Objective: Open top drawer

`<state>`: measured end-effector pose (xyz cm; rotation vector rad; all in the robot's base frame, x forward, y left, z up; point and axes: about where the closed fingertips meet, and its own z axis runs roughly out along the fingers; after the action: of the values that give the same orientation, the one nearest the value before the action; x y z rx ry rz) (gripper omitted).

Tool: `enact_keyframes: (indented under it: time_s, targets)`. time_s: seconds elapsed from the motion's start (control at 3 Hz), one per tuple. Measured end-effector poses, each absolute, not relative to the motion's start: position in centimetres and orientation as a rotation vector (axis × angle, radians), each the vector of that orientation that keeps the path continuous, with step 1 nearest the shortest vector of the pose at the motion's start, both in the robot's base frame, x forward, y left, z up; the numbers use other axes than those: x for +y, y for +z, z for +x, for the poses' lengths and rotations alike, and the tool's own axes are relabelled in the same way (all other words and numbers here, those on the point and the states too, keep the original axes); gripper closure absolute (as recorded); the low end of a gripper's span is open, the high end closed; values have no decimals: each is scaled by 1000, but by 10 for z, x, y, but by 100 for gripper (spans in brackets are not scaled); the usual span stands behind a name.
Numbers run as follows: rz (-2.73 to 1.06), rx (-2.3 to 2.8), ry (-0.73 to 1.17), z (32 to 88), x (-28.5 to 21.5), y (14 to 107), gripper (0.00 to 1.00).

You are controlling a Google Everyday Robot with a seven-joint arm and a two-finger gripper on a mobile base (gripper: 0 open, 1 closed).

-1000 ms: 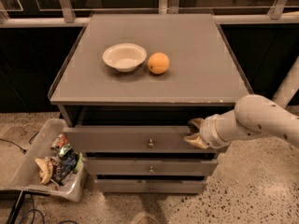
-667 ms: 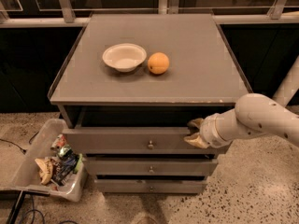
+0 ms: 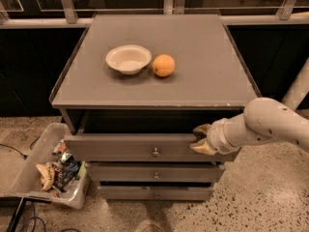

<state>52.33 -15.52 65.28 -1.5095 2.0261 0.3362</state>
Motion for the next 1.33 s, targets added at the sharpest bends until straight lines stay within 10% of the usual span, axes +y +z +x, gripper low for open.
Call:
enact_keyframes:
  time_s: [1.0,1.33]
  targets:
    - [-1510,2026,336,523,-155,654,41]
    - [-1510,2026,336,523,-155,654,44]
